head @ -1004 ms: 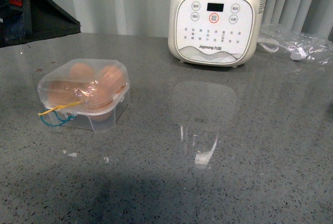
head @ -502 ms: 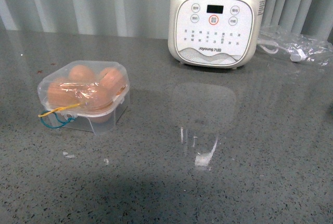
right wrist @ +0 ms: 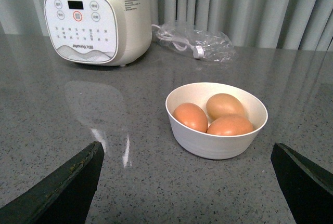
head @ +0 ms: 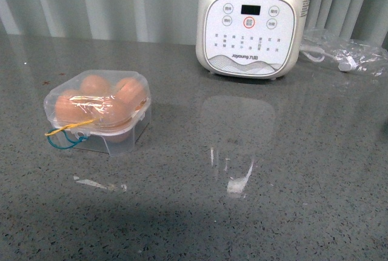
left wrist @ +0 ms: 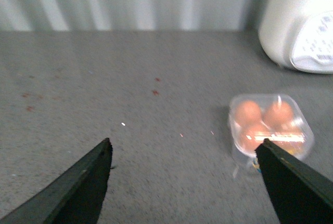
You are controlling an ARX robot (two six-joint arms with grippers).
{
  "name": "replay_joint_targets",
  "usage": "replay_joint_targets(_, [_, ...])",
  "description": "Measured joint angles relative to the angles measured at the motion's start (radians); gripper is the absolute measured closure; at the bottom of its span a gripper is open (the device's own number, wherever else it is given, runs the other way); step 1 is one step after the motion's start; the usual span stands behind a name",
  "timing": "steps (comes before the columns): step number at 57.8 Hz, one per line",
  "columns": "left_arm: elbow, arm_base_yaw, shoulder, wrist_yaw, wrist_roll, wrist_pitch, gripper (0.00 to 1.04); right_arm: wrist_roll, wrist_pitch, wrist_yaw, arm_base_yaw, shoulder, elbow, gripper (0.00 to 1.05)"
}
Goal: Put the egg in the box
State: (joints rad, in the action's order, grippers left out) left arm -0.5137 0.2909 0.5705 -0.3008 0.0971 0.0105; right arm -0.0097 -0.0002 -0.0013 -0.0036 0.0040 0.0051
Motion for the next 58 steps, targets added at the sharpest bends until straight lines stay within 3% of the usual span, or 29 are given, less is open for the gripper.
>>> replay_joint_targets(4, [0.095,-0.041,-0.069,0.065,-0.053,0.084,0.42,0.0,0.0,0.0,0.0,0.0,0.0,0.07])
replay_joint_targets(15, [0.25,-0.131,-0.159,0.147,-0.085,0.124,0.82,0.0,0.0,0.0,0.0,0.0,0.0,0.07])
replay_joint_targets(22, [0.299,-0.163,-0.203,0.179,-0.09,0.135,1.01,0.0,0.0,0.0,0.0,0.0,0.0,0.07])
replay_joint_targets(28, [0.334,-0.251,-0.241,0.291,-0.096,0.136,1.01,0.0,0.0,0.0,0.0,0.0,0.0,0.07])
replay_joint_targets(35, [0.372,-0.291,-0.272,0.294,-0.096,0.136,1.01,0.0,0.0,-0.001,0.0,0.0,0.0,0.07])
replay_joint_targets(54, [0.449,-0.291,-0.375,0.301,-0.096,0.122,1.01,0.0,0.0,0.0,0.0,0.0,0.0,0.07])
replay_joint_targets(58, [0.457,-0.291,-0.471,0.302,-0.096,0.005,1.01,0.0,0.0,0.0,0.0,0.0,0.0,0.07])
